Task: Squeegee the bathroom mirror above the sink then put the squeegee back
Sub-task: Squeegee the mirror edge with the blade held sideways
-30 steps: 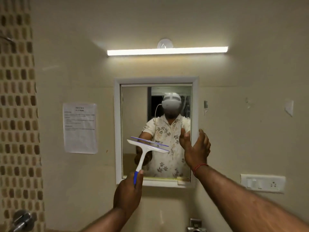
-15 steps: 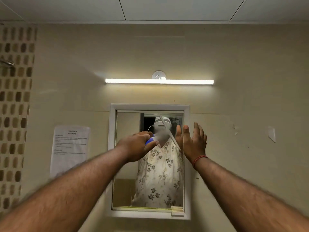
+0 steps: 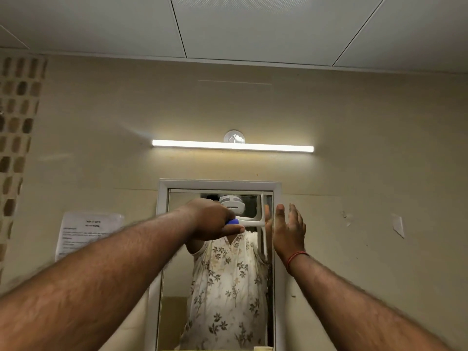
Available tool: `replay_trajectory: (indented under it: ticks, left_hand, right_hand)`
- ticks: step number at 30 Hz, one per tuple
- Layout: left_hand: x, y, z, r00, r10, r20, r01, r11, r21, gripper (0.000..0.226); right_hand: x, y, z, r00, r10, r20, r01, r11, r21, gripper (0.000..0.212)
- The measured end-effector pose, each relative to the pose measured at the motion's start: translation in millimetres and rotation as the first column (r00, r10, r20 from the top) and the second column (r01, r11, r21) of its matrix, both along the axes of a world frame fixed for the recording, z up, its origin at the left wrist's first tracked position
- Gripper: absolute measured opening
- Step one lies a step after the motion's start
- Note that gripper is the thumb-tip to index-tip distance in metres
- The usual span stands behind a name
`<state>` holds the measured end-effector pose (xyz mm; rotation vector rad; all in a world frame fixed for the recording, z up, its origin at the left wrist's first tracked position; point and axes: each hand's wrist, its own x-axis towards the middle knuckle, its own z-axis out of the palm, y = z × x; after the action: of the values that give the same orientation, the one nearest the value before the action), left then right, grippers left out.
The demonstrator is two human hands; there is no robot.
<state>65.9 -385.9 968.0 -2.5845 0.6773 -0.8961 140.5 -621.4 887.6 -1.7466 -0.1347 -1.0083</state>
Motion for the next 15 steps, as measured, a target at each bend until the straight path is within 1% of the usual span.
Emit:
replay_trajectory:
  ticks: [2, 6, 10, 13, 15]
  left_hand:
    - [3.5, -6.6, 3.6, 1.0, -0.018, 0.006, 0.018, 1.0, 0.026, 0.06]
    - [8.2, -20.9, 2.9, 0.999, -0.026, -0.031, 0.028, 0.998, 0.056, 0.055]
    - [15.5, -21.9, -0.7, 0.998, -0.031, -0.049, 0.034, 0.997, 0.07, 0.058]
    - [17.6, -22.1, -0.1, 0.999, -0.029, -0.042, 0.032, 0.996, 0.078, 0.058]
    - [17.9, -22.7, 1.5, 0.999, -0.03, -0.041, 0.033, 0.996, 0.082, 0.056]
  right_hand:
    - [1.2, 1.7, 0.9, 1.0, 0.005, 0.0, -0.005, 1.0, 0.026, 0.082]
    - [1.6, 4.1, 1.6, 0.999, 0.049, 0.009, -0.05, 0.996, 0.079, 0.083]
    - [2.0, 4.0, 1.5, 0.997, 0.077, 0.013, -0.078, 0.992, 0.098, 0.085]
    - [2.7, 5.3, 1.6, 0.994, 0.104, 0.026, -0.106, 0.989, 0.101, 0.095]
    - [4.2, 6.7, 3.5, 0.992, 0.122, 0.034, -0.125, 0.987, 0.102, 0.107]
